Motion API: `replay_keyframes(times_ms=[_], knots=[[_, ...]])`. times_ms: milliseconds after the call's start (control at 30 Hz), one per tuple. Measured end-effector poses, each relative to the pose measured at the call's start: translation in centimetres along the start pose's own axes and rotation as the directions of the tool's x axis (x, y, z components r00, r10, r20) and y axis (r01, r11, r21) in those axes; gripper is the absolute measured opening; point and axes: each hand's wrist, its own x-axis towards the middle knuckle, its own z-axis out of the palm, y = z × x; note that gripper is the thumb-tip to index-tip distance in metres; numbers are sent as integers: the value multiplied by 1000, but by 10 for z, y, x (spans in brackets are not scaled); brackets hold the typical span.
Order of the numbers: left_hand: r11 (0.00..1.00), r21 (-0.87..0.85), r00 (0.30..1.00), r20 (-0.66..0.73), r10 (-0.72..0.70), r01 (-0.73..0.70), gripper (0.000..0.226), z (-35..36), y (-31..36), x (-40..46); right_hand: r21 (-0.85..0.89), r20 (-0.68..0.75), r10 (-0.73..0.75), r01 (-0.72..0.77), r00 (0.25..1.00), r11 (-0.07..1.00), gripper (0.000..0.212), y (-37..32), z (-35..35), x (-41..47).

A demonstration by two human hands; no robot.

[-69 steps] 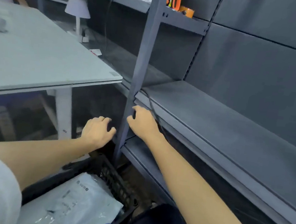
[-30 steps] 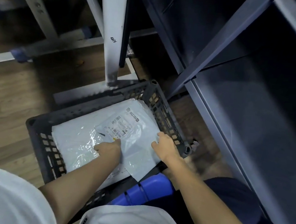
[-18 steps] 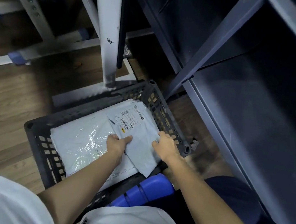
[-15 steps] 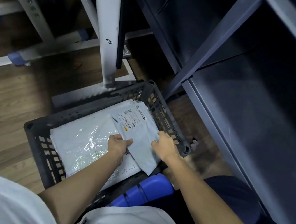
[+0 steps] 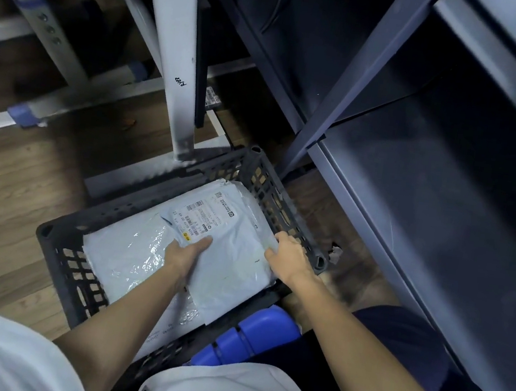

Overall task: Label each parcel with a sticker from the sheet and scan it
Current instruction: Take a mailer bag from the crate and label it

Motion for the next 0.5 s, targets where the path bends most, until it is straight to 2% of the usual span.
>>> replay_keyframes(times_ms=[200,500], knots=[[998,4,997,-45,68,-68,41,-14,2,3,-25,-1,-8,8,1000,1000,45,-3,-5,-4],[961,75,963,57,262,-265,15,-13,19,-17,-137,-14,-77,74,997,988,38,-14,-25,-17]])
